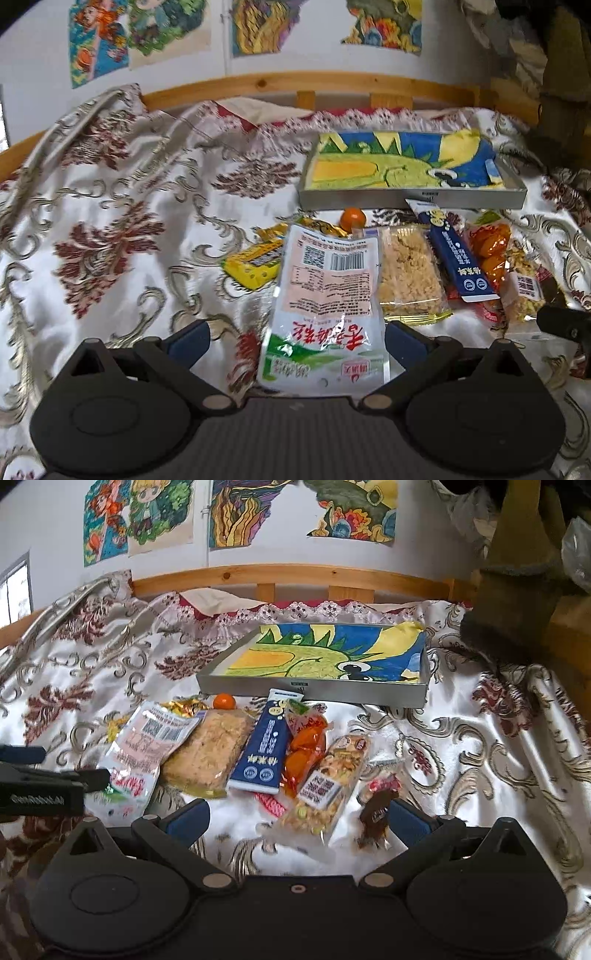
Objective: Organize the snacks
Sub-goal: 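Lower the left gripper onto the sausage pack while the right lowers onto the nut bar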
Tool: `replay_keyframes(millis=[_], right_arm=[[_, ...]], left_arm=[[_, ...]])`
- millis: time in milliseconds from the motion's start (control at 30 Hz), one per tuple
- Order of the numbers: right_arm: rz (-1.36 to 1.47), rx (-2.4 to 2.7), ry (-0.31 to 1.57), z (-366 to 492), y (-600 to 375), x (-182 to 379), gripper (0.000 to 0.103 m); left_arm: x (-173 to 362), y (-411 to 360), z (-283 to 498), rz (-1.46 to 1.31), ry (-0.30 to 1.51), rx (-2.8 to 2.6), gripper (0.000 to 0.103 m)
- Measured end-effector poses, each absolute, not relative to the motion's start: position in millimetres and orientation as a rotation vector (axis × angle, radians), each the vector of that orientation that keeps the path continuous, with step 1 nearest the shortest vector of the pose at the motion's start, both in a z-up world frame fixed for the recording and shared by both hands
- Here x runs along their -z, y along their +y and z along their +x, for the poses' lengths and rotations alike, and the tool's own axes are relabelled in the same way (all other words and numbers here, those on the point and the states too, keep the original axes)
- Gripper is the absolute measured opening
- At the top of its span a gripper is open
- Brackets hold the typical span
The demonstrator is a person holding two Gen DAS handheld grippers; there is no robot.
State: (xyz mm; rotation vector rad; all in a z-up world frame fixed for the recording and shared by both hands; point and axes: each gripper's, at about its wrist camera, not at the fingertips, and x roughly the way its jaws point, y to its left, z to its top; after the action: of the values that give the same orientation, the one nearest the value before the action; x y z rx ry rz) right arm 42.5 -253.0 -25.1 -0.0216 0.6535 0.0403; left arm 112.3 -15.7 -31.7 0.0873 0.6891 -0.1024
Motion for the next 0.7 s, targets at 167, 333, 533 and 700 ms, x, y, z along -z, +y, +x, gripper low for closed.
replay_keyframes(millis=[167,333,533,700], right_arm=[[-0.007,-0.032,0.659,60.1,-257.1,36.2,0.091],[0.002,-0.026,0.692,74.2,-257.2,50.9,0.086],[0.013,-0.018,0.701,90.4,-255.0,64.5,0.081],[0.048,-0.011,0.699,99.3,-255.8,71.0,0.081]], left_arm=[[43.2,-25.0,136.5,0.112,0.729,0.153,0.103],[53.9,-33.4,159.4,0.170,0.771,0.164,0.103],[62.7,-39.0,174.2,0.213,0.802,0.181,0.103],[65.4,-35.7,182.4,0.178,0.815,0.216,0.103]])
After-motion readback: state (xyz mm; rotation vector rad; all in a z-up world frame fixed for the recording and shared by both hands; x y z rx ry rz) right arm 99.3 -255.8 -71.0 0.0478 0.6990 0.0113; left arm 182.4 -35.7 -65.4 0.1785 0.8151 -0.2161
